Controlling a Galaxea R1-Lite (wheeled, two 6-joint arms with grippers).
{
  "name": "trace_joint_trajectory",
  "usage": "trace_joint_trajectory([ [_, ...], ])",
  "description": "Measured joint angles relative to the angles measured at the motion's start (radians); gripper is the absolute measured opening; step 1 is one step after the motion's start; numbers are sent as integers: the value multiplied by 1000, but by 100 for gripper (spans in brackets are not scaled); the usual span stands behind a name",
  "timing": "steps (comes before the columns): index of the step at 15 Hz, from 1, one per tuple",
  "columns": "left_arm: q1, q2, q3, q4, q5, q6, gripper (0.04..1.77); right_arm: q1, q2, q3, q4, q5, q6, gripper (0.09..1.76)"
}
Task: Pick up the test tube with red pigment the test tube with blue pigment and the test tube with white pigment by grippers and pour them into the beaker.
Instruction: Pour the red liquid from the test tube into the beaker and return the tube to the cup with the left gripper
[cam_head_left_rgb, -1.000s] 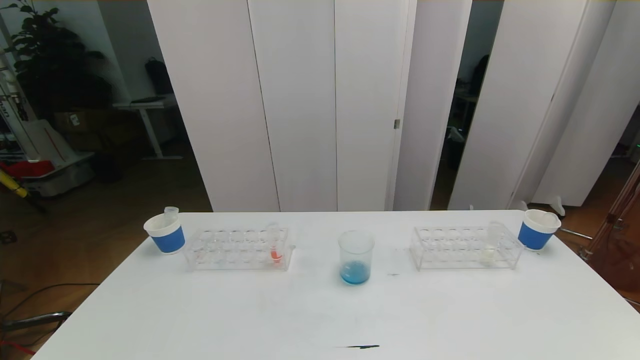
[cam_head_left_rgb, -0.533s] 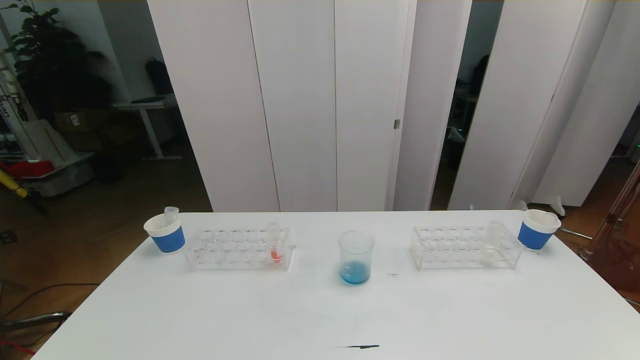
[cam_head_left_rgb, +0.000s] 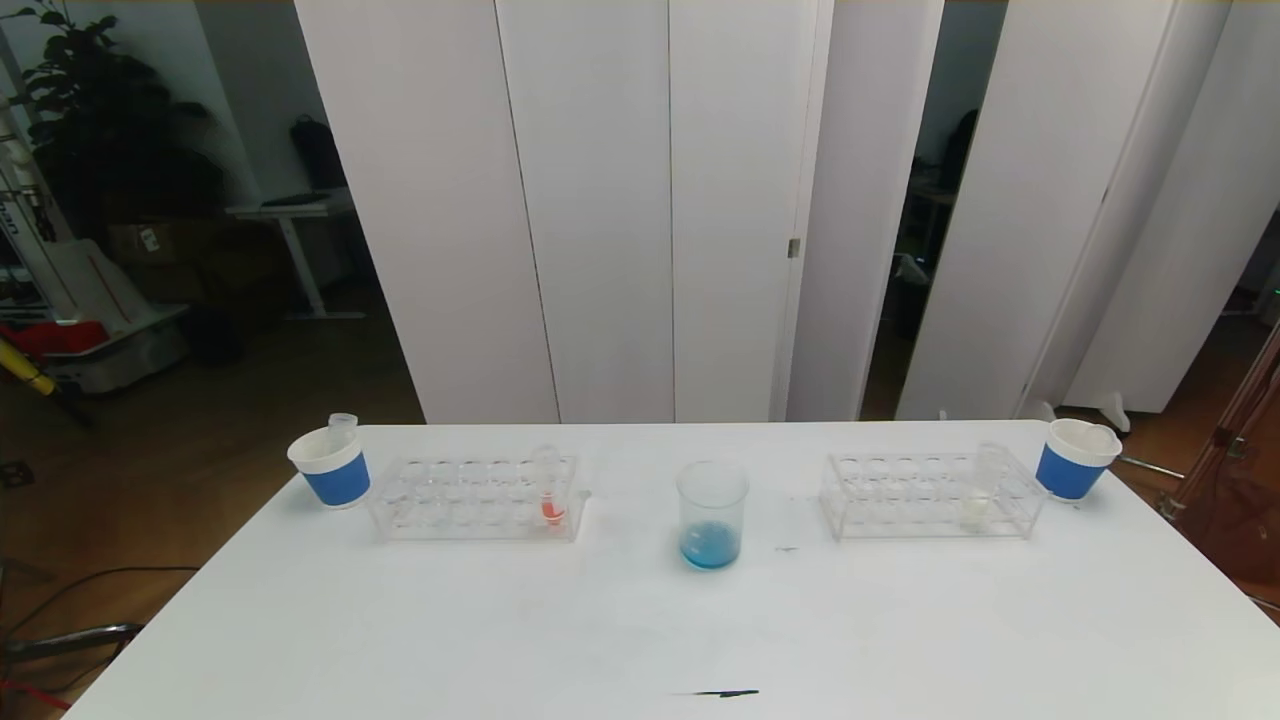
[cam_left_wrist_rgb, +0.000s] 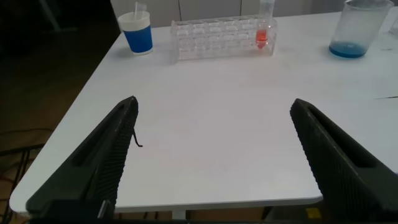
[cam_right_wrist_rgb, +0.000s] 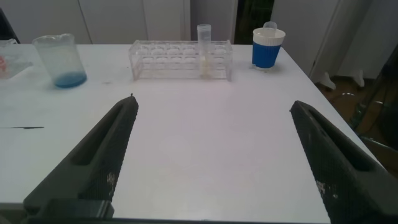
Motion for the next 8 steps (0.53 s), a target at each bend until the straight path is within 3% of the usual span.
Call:
trace_joint_trajectory([
  [8, 0, 0, 26, -38, 3, -4, 175, 0, 0, 0, 0, 0, 0, 175],
])
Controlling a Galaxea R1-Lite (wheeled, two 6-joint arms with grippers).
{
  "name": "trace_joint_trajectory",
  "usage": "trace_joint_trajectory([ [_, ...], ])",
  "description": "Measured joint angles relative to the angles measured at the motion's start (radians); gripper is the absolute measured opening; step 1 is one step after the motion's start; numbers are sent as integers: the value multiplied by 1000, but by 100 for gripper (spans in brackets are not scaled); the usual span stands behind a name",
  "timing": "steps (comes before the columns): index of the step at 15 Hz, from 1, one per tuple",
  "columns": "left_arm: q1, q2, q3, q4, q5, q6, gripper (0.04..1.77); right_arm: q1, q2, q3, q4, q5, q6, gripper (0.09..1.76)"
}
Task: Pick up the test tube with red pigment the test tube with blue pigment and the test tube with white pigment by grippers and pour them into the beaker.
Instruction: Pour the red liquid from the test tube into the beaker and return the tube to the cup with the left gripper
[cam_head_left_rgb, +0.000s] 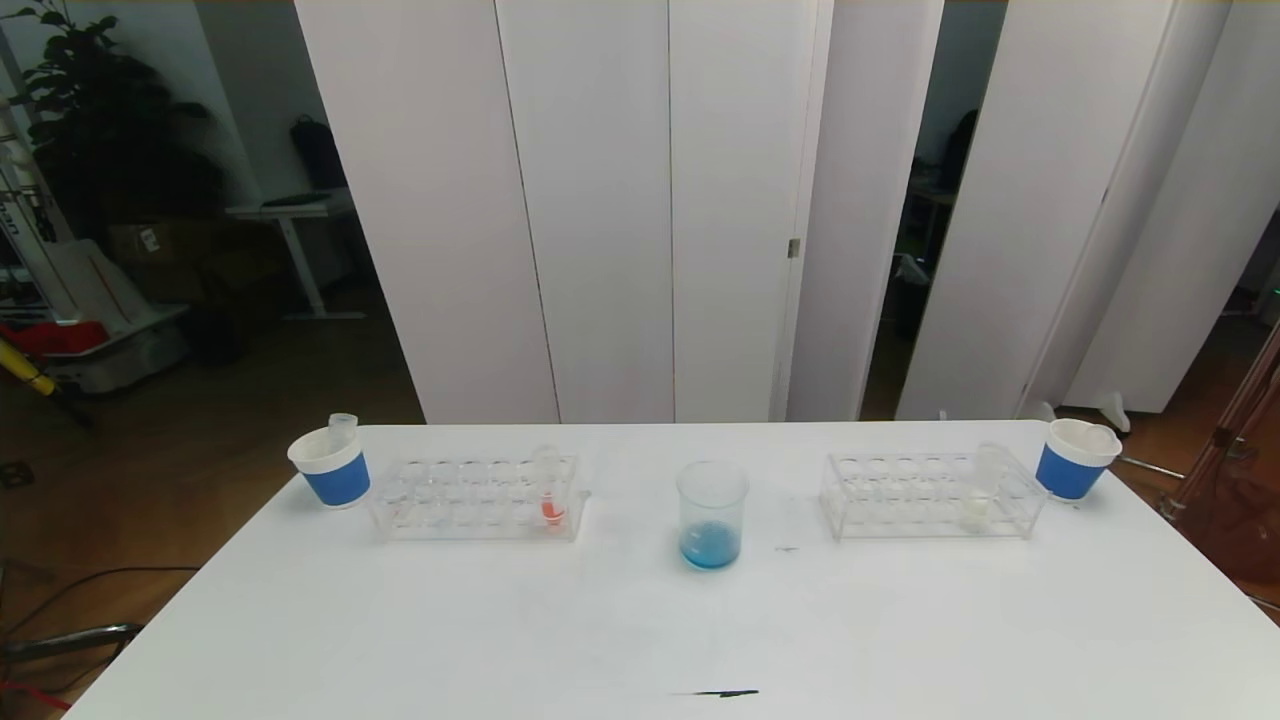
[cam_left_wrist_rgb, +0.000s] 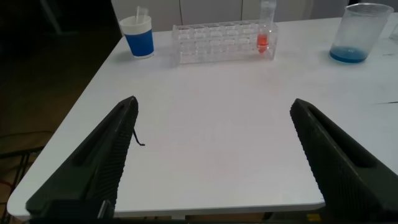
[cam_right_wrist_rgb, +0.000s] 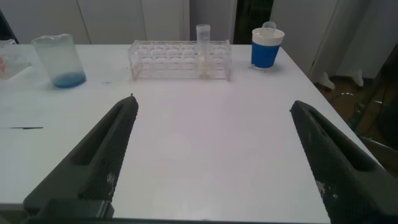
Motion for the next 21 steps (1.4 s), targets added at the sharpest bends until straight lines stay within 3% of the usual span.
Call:
trace_joint_trajectory([
  [2, 0, 0, 19, -65, -1, -3, 175, 0, 0, 0, 0, 0, 0, 175],
  [21, 0, 1, 31, -69, -1, -8, 175, 0, 0, 0, 0, 0, 0, 175],
])
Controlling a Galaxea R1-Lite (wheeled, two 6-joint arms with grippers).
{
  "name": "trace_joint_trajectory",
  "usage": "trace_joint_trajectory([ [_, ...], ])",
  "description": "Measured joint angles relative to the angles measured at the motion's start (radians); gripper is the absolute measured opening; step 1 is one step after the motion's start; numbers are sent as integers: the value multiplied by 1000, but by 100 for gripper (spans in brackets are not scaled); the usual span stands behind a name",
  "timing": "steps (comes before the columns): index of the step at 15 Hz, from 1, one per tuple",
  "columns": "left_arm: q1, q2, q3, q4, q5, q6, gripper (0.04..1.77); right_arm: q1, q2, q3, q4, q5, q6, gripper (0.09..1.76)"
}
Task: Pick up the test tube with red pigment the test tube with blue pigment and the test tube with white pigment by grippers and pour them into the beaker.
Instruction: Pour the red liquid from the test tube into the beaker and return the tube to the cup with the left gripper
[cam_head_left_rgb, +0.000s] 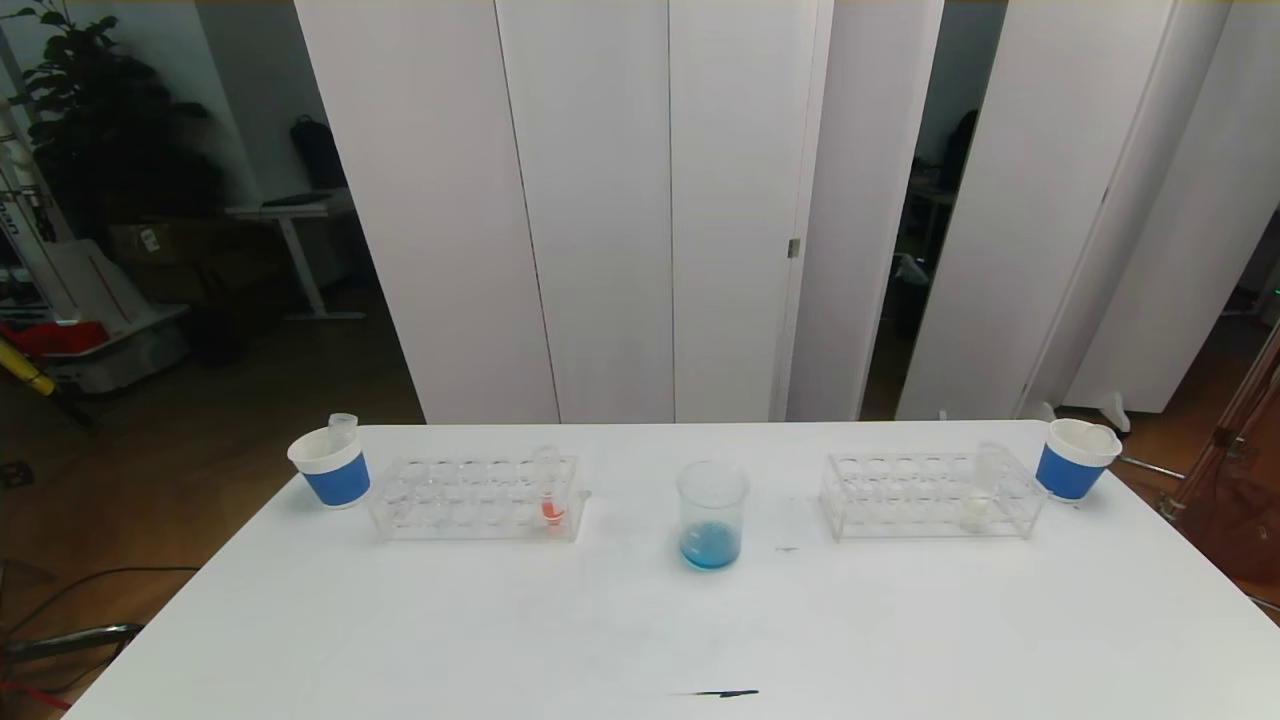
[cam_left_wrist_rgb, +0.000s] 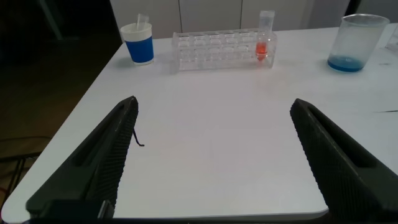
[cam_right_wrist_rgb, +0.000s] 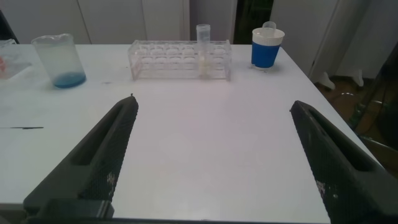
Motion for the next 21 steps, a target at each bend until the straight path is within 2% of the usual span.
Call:
trace_joint_trajectory([
  [15, 0, 0, -12, -10, 10, -7, 175, 0, 0, 0, 0, 0, 0, 175],
  [21, 0, 14, -191, 50, 15, -1, 175, 0, 0, 0, 0, 0, 0, 175],
])
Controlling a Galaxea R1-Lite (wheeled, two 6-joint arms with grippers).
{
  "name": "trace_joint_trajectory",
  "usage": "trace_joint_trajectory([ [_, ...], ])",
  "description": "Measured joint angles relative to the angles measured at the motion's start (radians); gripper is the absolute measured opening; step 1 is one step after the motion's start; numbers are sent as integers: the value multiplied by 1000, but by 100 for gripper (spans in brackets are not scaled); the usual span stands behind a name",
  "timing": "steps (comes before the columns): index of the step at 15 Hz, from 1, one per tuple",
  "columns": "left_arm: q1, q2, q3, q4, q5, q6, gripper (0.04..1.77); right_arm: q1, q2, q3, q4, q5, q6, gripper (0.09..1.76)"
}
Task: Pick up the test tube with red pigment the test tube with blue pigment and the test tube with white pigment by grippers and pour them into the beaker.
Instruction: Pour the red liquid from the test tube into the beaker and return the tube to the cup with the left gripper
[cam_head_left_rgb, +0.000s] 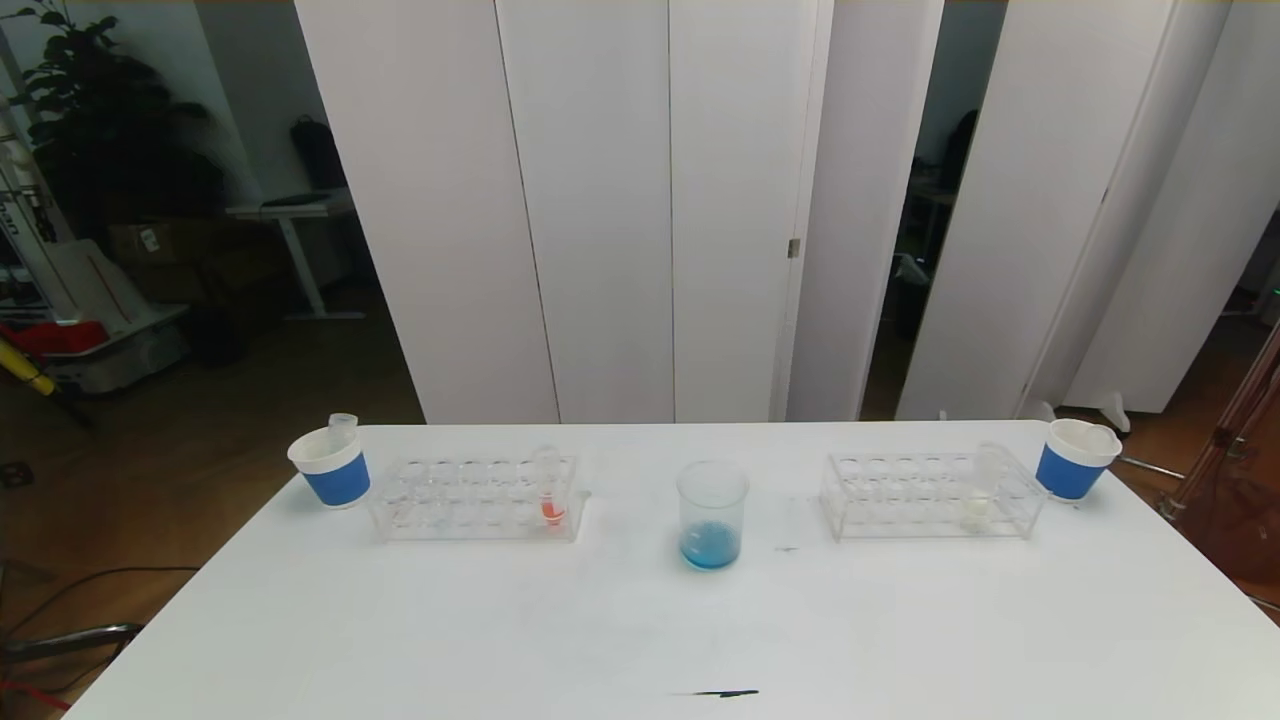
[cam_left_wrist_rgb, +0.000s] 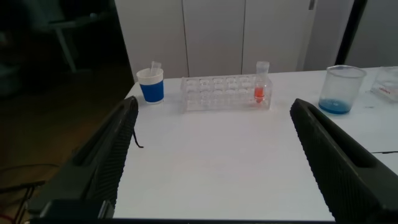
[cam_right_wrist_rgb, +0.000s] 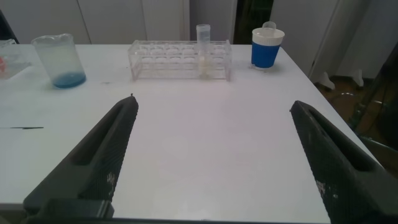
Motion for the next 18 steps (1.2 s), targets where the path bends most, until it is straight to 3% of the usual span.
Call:
trace_joint_trajectory([
  [3, 0, 83, -111, 7, 2, 0, 175, 0, 0, 0, 0, 0, 0, 175],
  [9, -8, 393, -372, -35, 6, -8, 175, 0, 0, 0, 0, 0, 0, 175],
  [18, -28, 979, -560, -350, 7, -12, 175, 0, 0, 0, 0, 0, 0, 175],
])
